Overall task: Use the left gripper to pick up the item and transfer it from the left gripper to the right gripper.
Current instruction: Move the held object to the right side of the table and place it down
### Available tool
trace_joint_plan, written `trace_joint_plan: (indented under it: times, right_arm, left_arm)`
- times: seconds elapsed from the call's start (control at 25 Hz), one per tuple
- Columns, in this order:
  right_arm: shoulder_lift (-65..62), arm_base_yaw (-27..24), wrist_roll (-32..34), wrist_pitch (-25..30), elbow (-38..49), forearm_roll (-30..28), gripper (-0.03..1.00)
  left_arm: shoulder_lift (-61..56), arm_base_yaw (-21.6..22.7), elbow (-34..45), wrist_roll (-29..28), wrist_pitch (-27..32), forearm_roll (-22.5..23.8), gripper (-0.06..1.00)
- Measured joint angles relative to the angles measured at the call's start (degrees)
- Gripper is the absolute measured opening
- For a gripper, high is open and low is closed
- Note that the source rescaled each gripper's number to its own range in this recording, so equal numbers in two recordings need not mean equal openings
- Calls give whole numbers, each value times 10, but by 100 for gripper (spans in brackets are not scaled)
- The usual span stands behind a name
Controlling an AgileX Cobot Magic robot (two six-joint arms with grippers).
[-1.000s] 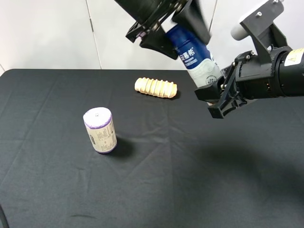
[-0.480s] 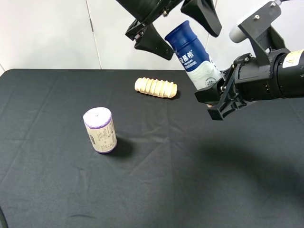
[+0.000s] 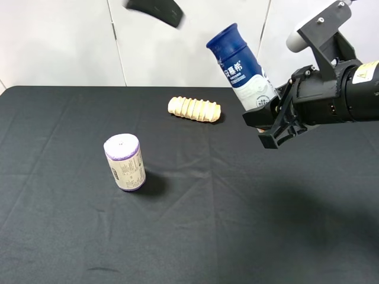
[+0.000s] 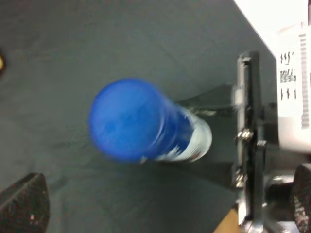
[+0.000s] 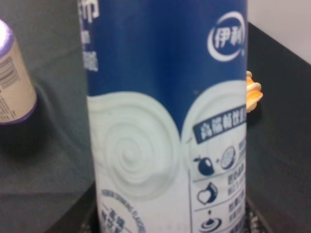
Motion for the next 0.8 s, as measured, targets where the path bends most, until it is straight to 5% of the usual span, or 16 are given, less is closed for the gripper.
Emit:
trace_joint_plan:
  times: [0.32, 0.48, 0.8]
  right_arm:
    - [0, 0, 3, 0, 0, 0, 0]
    - [0, 0, 4, 0, 0, 0, 0]
    - [0, 0, 5, 0, 0, 0, 0]
  left_arm:
    - [-106, 0, 0, -90, 105, 178, 99]
    - [-164, 0, 10, -108, 109, 265, 99]
    - [-307, 0, 185, -122, 109, 309, 99]
